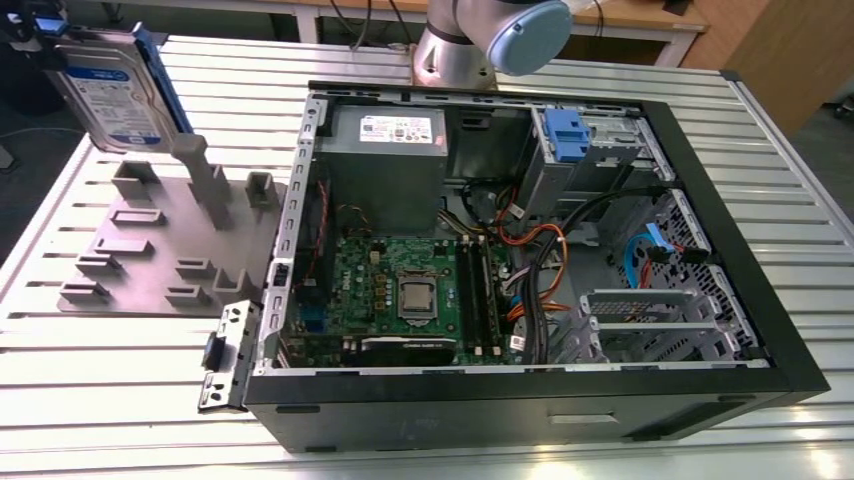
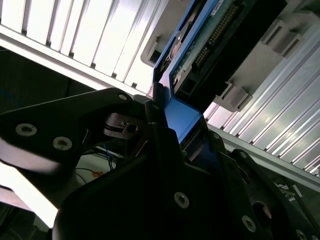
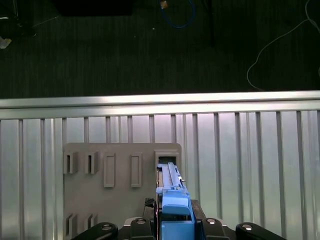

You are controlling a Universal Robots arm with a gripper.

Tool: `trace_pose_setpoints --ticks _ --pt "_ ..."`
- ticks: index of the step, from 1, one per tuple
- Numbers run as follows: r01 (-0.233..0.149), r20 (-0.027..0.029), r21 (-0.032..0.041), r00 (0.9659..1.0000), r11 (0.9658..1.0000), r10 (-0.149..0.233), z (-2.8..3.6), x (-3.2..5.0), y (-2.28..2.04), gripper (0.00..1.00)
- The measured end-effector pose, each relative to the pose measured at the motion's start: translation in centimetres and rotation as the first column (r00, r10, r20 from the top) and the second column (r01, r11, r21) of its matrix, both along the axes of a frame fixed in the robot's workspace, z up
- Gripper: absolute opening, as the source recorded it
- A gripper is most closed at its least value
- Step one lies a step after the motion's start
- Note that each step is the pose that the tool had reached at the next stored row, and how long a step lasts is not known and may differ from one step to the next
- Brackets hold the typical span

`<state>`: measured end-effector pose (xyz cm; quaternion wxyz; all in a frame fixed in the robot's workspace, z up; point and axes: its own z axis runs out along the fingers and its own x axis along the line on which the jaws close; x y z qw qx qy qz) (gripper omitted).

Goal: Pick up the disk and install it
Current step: 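Pick up the disk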

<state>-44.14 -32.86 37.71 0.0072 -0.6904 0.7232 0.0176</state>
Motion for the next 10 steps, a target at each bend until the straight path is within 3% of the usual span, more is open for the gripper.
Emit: trace_pose_setpoints --ticks 10 --pt "0.0 0.0 0.0 1.0 1.0 0.0 1.07 0.0 0.0 0.36"
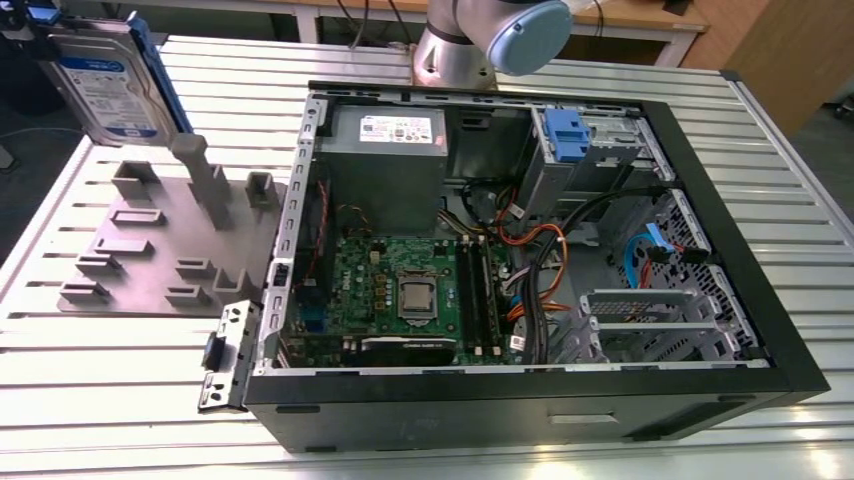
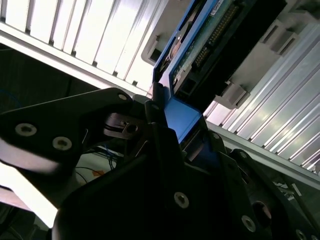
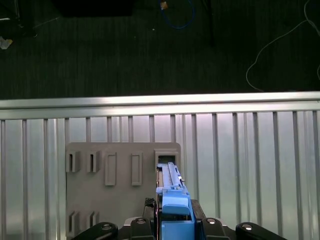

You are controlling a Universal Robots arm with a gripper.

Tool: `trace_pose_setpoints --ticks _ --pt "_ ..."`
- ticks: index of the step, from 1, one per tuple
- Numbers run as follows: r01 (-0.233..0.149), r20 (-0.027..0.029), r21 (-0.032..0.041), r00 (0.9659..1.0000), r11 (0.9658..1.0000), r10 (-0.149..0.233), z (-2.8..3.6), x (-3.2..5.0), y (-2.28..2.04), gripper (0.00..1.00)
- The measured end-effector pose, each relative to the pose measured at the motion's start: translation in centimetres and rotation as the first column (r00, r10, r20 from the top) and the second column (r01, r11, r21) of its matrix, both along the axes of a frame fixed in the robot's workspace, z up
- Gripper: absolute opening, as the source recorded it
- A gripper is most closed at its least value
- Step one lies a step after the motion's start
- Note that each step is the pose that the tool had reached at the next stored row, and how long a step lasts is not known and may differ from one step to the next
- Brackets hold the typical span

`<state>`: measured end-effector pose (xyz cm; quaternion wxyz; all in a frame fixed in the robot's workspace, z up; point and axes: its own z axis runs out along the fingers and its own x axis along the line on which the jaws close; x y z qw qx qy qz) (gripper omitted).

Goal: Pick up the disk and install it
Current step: 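Pick up the disk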

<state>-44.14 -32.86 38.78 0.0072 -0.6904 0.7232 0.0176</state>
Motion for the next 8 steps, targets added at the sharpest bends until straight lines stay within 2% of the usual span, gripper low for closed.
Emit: trace_pose_setpoints --ticks 3,5,8 --pt "0.0 -0.0001 0.0 1.0 1.0 0.0 0.25 0.0 0.0 0.36" --pt "0.0 0.0 0.0 1.0 1.0 0.0 0.68 0.0 0.0 0.36" --pt "0.0 0.0002 0.0001 1.0 1.0 0.0 0.73 0.0 0.0 0.36"
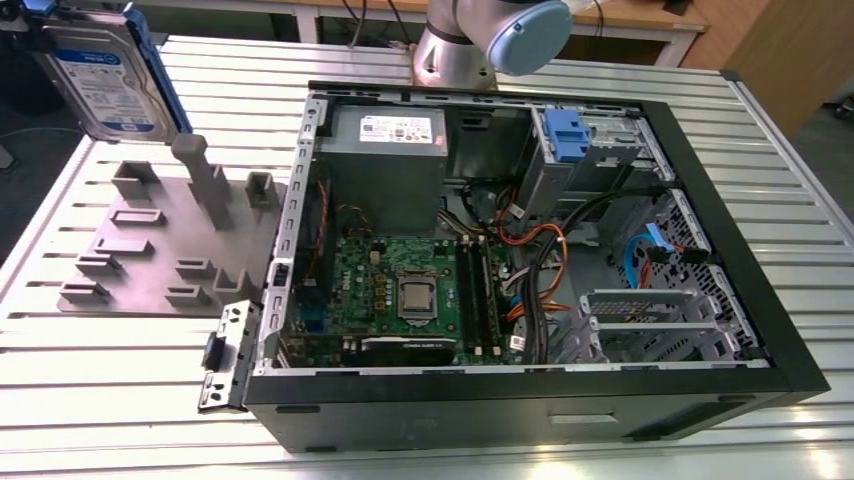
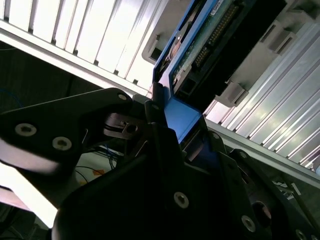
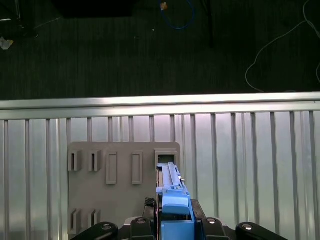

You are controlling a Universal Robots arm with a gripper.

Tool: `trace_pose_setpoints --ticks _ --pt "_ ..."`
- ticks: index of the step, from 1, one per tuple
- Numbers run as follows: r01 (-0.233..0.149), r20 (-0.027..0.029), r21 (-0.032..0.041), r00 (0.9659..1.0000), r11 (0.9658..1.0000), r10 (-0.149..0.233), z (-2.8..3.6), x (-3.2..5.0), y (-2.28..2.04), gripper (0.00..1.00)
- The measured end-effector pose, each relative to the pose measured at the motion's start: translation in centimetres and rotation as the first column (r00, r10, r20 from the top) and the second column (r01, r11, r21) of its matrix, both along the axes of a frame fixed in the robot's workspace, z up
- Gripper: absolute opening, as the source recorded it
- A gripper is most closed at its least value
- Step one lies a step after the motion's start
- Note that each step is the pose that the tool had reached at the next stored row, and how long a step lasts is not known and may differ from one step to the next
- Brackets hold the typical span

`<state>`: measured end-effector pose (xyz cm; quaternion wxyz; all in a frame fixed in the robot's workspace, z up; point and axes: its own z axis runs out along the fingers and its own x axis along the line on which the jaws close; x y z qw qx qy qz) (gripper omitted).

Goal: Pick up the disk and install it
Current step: 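Pick up the disk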

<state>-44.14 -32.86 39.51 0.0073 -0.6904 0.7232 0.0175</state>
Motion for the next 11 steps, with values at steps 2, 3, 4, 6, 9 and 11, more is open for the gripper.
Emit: trace_pose_setpoints --ticks 2,3,4,6,9,11 --pt "0.0 -0.0002 -0.0001 1.0 1.0 0.0 0.08 0.0 0.0 0.36" --pt "0.0 -0.0002 -0.0001 1.0 1.0 0.0 0.08 0.0 0.0 0.36" --pt "0.0 -0.0002 -0.0001 1.0 1.0 0.0 0.08 0.0 0.0 0.36" --pt "0.0 -0.0005 -0.0003 1.0 1.0 0.0 0.15 0.0 0.0 0.36" --pt "0.0 -0.0003 -0.0001 1.0 1.0 0.0 0.25 0.0 0.0 0.36" --pt "0.0 -0.0002 -0.0001 1.0 1.0 0.0 0.33 0.0 0.0 0.36"
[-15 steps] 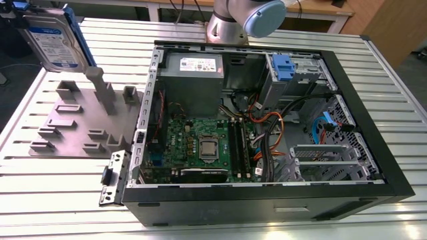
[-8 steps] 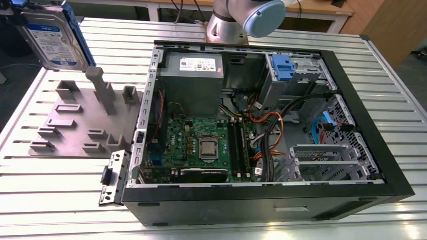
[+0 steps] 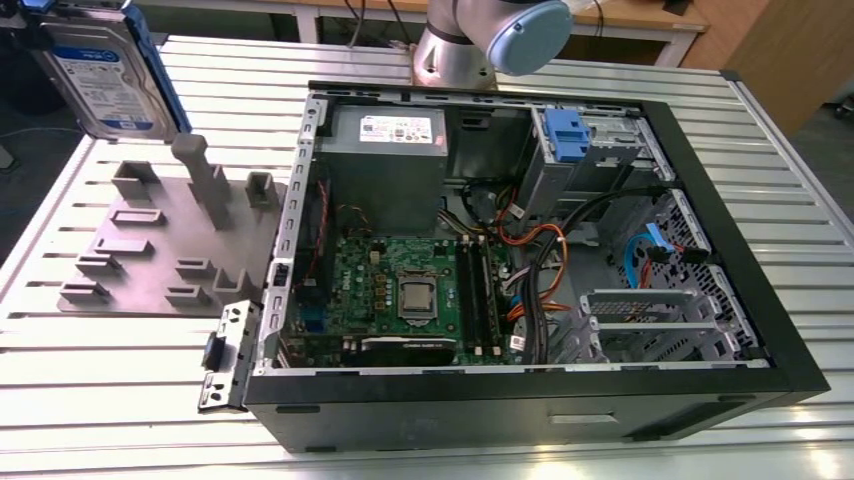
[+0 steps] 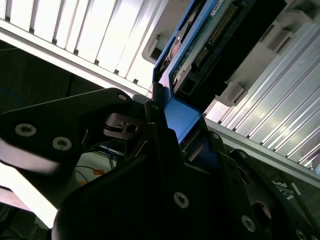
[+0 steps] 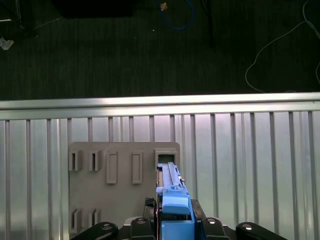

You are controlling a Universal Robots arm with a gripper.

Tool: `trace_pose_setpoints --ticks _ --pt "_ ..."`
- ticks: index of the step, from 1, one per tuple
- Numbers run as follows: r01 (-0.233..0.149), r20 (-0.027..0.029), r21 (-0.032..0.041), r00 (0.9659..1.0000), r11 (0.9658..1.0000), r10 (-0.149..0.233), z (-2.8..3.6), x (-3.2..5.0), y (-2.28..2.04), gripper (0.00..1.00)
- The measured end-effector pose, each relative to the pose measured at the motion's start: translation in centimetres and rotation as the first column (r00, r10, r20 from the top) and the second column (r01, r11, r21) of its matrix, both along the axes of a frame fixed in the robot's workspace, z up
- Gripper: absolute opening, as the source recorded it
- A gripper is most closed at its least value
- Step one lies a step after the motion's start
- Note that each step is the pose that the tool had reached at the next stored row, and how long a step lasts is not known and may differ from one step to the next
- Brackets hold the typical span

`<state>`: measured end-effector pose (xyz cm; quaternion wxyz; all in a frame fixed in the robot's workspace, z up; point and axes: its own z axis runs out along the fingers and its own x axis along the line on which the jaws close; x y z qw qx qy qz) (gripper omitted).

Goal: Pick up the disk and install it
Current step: 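Pick up the disk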

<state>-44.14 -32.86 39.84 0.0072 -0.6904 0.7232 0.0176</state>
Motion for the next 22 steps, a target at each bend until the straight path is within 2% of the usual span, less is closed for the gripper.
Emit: trace_pose_setpoints --ticks 22 --pt "0.0 0.0 0.0 1.0 1.0 0.0 0.51 0.0 0.0 0.36"
